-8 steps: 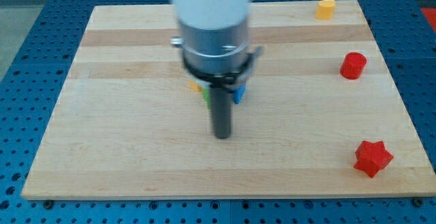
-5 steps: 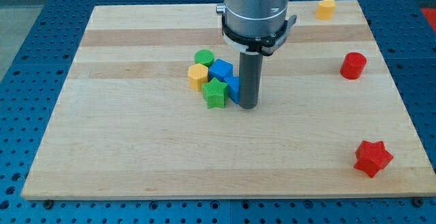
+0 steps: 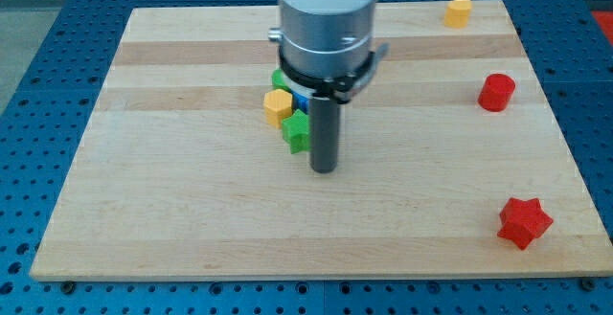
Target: Push blue triangle green star into the group of blocks
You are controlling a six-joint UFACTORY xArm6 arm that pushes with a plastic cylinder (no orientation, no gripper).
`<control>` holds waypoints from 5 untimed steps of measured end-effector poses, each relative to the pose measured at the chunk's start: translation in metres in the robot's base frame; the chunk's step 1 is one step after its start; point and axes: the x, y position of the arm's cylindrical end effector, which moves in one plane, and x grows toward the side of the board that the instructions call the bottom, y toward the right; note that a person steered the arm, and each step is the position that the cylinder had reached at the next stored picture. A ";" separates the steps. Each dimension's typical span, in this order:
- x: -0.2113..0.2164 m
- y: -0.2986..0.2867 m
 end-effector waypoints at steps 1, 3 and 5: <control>-0.017 -0.009; -0.011 0.014; -0.027 0.061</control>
